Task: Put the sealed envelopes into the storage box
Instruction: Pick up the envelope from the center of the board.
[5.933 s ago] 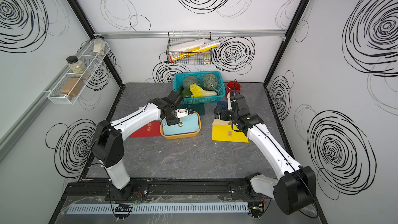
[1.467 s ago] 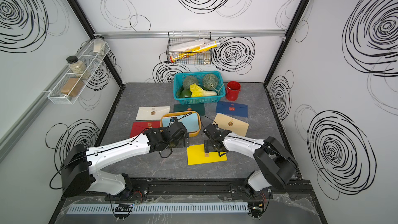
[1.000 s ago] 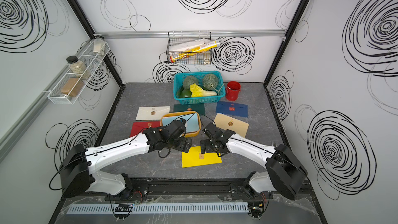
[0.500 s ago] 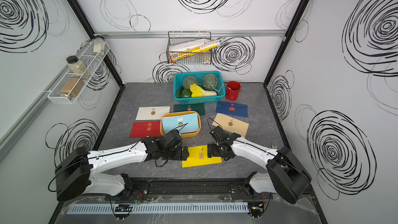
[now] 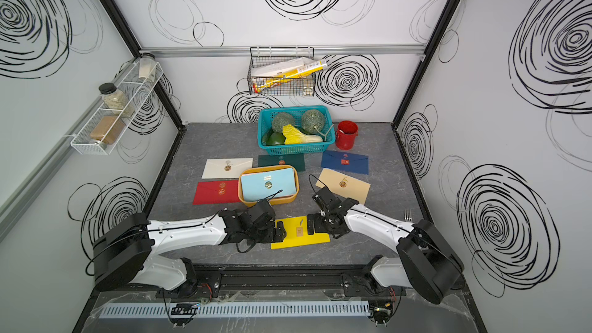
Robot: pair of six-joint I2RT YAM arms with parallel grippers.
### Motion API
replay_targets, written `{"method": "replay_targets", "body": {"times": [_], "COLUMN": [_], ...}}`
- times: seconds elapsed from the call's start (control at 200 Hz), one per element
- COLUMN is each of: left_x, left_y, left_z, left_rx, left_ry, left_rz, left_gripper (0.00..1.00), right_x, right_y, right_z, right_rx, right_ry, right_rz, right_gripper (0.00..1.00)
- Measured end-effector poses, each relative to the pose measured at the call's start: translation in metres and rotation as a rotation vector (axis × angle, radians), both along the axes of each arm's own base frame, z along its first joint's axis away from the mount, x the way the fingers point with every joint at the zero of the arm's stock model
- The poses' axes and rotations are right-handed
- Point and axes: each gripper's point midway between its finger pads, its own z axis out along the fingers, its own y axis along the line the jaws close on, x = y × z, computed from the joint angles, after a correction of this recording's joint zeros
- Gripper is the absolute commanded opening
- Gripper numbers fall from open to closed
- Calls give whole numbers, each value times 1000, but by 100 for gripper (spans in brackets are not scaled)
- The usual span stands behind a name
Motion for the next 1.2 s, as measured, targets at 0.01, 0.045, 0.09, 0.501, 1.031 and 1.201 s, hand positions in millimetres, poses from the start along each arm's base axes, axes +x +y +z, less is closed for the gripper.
{"method": "replay_targets", "body": {"times": [0.01, 0.045, 0.09, 0.501, 1.031, 1.201], "left_x": [0, 1, 2, 10, 18, 22], "left_y": [0, -2, -4, -19, -14, -19], "left_z": [0, 0, 0, 5, 4, 5], "left_rx": [-1, -12, -26, -174, -171, -192], "left_ry": [0, 1, -1, -23, -33, -53], "left_rz": [0, 5, 11, 66, 61, 47], "left_gripper": [99, 99, 99, 99, 99, 99], "right_x": [0, 0, 0, 3, 8, 6], "right_y": [1, 2, 4, 17, 38, 40], "right_z": [0, 0, 1, 1, 10, 11], "right_rx": [4, 9, 20, 68, 227, 252], "right_ry": [0, 1, 0, -31, -80, -78], "right_rz": [1, 3, 6, 22, -28, -35], "right_gripper": [100, 100, 100, 100, 100, 100]}}
